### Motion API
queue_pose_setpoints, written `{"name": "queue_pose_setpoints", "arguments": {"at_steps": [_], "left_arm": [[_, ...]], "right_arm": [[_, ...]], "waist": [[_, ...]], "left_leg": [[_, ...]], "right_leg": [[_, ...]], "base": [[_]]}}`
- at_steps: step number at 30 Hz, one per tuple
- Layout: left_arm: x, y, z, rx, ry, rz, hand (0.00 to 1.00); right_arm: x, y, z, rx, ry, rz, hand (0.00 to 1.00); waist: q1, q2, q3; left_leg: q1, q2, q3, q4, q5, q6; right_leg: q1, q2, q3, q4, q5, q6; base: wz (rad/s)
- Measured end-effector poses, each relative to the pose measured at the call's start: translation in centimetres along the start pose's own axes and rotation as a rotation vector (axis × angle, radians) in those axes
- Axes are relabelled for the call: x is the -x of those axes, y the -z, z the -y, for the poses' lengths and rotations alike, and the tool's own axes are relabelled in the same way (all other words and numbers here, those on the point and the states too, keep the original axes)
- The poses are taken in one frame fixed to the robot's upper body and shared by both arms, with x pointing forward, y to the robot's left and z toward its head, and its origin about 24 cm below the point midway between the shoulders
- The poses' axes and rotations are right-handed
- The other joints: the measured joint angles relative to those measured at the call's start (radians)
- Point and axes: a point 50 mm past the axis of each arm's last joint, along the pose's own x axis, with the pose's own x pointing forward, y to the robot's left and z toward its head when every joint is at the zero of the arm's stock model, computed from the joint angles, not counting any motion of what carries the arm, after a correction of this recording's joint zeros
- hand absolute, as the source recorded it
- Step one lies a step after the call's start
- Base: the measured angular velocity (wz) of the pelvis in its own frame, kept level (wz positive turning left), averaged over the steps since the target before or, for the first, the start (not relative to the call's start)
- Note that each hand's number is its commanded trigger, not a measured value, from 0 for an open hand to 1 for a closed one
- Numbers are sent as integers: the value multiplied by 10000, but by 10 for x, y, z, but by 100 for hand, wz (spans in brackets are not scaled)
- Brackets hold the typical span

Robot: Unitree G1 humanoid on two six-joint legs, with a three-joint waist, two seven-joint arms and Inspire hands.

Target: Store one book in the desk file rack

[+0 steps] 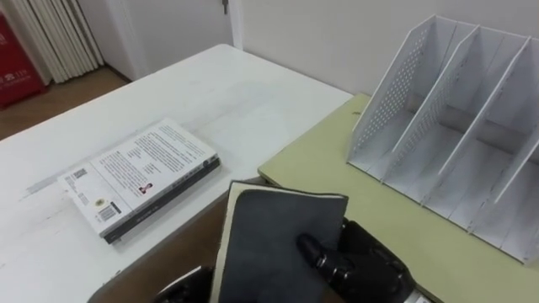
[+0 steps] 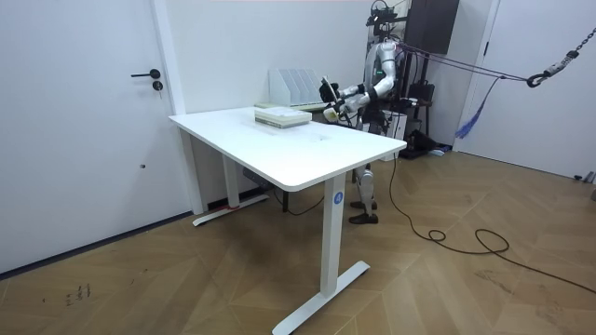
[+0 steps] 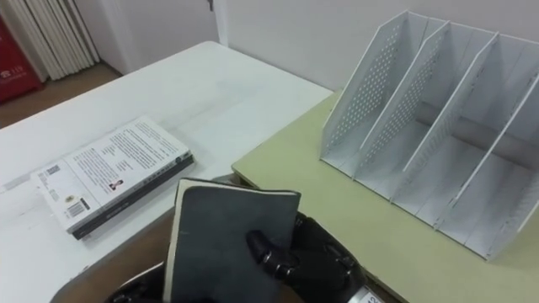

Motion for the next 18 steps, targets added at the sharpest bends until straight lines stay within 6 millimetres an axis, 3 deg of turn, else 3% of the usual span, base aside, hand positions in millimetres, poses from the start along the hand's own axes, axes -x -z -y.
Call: {"name": "queue_pose_setpoints", "arguments": {"at_steps": [8,14,18], "left_arm": [[2,24,-6,-491,-1106,-1339,0],[5,70,-7,-160,-2136,-3239,0],[12,89,-7,237,-2600,-3767,0]], "right_arm": [[-4,-16,1,2837,629,-678,100],[-14,-40,-2,3768,1232,134,100],[-18,-51,-8,4344,1646,771,100]], "waist": [[-113,-21,-23],[-400,-47,-38],[-534,-105,-82]], "left_leg": [[99,-15,31,9,2,4],[183,-11,83,-45,2,1],[275,-9,116,-136,6,-6]], "right_leg": [[119,-14,19,-149,14,-7],[170,1,19,-245,13,-5],[315,24,71,-354,17,-7]], "base": [[-1],[-1],[-1]]}}
